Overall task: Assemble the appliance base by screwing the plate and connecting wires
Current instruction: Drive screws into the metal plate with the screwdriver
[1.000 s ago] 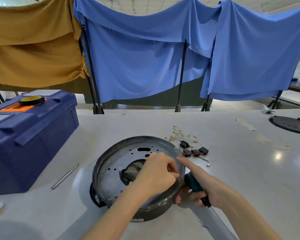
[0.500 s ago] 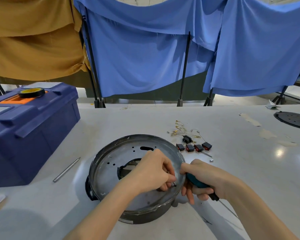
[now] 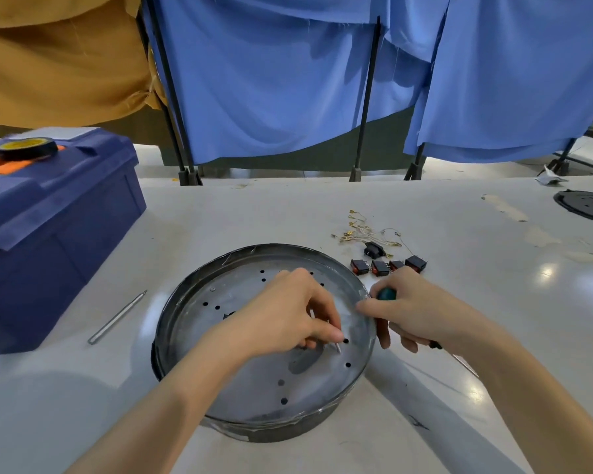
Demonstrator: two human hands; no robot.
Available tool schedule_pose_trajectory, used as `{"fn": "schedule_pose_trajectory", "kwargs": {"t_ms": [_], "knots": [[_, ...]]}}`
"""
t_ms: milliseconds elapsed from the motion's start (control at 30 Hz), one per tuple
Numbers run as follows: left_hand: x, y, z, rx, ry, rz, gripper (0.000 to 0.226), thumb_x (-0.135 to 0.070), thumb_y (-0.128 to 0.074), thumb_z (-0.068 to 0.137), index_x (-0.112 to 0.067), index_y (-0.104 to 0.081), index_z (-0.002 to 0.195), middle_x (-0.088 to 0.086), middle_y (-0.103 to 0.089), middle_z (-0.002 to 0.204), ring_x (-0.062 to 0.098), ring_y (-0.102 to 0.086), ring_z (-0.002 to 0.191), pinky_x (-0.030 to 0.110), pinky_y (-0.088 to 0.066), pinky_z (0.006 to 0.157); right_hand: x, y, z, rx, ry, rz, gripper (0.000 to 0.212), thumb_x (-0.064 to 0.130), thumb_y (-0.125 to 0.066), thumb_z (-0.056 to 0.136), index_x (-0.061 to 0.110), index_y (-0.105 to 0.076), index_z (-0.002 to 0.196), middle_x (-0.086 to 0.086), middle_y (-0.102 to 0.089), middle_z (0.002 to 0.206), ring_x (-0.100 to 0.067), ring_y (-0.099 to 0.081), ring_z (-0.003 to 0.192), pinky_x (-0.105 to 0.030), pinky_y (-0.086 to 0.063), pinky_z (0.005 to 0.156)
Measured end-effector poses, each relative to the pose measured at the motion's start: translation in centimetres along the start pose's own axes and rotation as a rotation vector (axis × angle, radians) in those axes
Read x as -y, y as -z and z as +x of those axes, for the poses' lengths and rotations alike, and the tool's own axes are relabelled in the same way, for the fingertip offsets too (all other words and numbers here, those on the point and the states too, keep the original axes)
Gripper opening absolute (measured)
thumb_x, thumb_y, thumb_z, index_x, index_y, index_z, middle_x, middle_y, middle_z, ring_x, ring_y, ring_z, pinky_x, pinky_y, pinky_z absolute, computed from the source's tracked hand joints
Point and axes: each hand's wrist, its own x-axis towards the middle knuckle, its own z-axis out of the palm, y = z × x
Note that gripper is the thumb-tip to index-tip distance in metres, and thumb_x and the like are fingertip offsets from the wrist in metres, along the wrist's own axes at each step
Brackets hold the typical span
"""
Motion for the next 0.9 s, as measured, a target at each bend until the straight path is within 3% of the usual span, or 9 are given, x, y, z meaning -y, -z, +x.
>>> {"fn": "schedule_pose_trajectory", "kwargs": {"t_ms": [67, 167, 300, 433, 500, 600, 733, 800, 900], "knots": [[0.5, -0.1, 0.0, -0.005, 0.004, 0.003, 0.011, -0.013, -0.079, 0.078, -0.014, -0.073, 0.07, 0.0, -0.07, 0.062, 0.015, -0.064, 0.054, 0.02, -0.052, 0.053, -0.2, -0.1, -0.1, 0.008, 0.021, 0.036, 0.034, 0.028, -0.058, 0.091, 0.007, -0.062, 0.065, -0.01, -0.068, 0.056, -0.017, -0.043, 0.032, -0.022, -0.034, 0.039], [1.0, -0.4, -0.1, -0.032, 0.004, 0.018, 0.012, -0.018, -0.079, 0.079, -0.016, -0.071, 0.07, -0.005, -0.069, 0.061, 0.019, -0.067, 0.058, 0.02, -0.052, 0.053, -0.3, 0.0, -0.3, -0.041, 0.018, 0.093, 0.046, 0.051, -0.058, 0.091, 0.018, -0.063, 0.058, -0.006, -0.064, 0.052, -0.018, -0.043, 0.032, -0.022, -0.032, 0.036], [1.0, -0.2, -0.1, -0.075, -0.03, 0.105, 0.017, -0.029, -0.082, 0.076, -0.026, -0.069, 0.064, -0.012, -0.067, 0.059, 0.001, -0.058, 0.052, 0.018, -0.047, 0.057, -1.0, -0.5, 0.4, -0.169, -0.057, 0.157, 0.037, 0.066, -0.048, 0.089, 0.033, -0.065, 0.095, -0.006, -0.069, 0.062, -0.02, -0.041, 0.034, -0.029, -0.038, 0.043], [1.5, 1.2, 0.0, -0.129, 0.026, 0.172, 0.02, -0.031, -0.082, 0.076, -0.029, -0.068, 0.061, -0.01, -0.064, 0.058, -0.001, -0.056, 0.057, 0.016, -0.045, 0.059, -1.1, -0.9, 0.7, -0.043, -0.065, 0.295, 0.046, 0.057, -0.045, 0.095, 0.017, -0.069, 0.094, -0.014, -0.071, 0.074, -0.018, -0.027, 0.034, -0.027, -0.041, 0.042], [2.0, 1.9, -0.1, -0.155, 0.07, 0.191, 0.019, -0.033, -0.079, 0.078, -0.026, -0.069, 0.064, -0.011, -0.062, 0.056, 0.0, -0.054, 0.054, 0.018, -0.046, 0.058, -1.3, -0.7, 0.8, -0.01, -0.084, 0.36, 0.037, 0.041, -0.05, 0.099, 0.014, -0.071, 0.087, -0.015, -0.072, 0.078, -0.017, -0.023, 0.034, -0.023, -0.038, 0.039], [2.5, 2.4, -0.2, -0.184, 0.101, 0.202, 0.018, -0.036, -0.076, 0.081, -0.024, -0.07, 0.07, -0.01, -0.066, 0.062, -0.001, -0.057, 0.054, 0.015, -0.043, 0.054, -1.7, -0.7, 0.9, 0.024, -0.132, 0.423, 0.017, 0.016, -0.056, 0.098, 0.011, -0.072, 0.097, -0.002, -0.067, 0.061, -0.013, -0.024, 0.032, -0.023, -0.037, 0.038], [3.2, 3.5, 0.0, -0.228, 0.118, 0.205, 0.017, -0.026, -0.077, 0.081, -0.024, -0.069, 0.066, -0.008, -0.068, 0.061, -0.001, -0.056, 0.054, 0.012, -0.041, 0.053, -1.9, -1.1, 1.3, 0.007, -0.196, 0.508, 0.015, 0.011, -0.06, 0.096, -0.001, -0.068, 0.096, 0.001, -0.061, 0.052, -0.011, -0.024, 0.03, -0.022, -0.036, 0.036], [3.6, 4.1, 0.0, -0.264, 0.129, 0.154, 0.015, -0.02, -0.078, 0.08, -0.023, -0.072, 0.067, -0.004, -0.07, 0.063, 0.007, -0.062, 0.057, 0.018, -0.049, 0.056, -1.8, -1.2, 1.2, -0.077, -0.199, 0.513, 0.017, 0.014, -0.062, 0.095, -0.001, -0.069, 0.092, -0.006, -0.067, 0.062, -0.012, -0.025, 0.031, -0.022, -0.035, 0.037], [3.0, 4.2, -0.1, -0.331, 0.062, 0.097, 0.021, -0.014, -0.08, 0.077, -0.028, -0.072, 0.064, -0.013, -0.069, 0.061, 0.003, -0.064, 0.057, 0.011, -0.046, 0.055, -1.0, -0.6, 0.8, -0.402, -0.055, 0.482, 0.016, 0.022, -0.075, 0.085, 0.007, -0.072, 0.081, -0.008, -0.062, 0.059, -0.018, -0.031, 0.037, -0.025, -0.031, 0.041]]}}
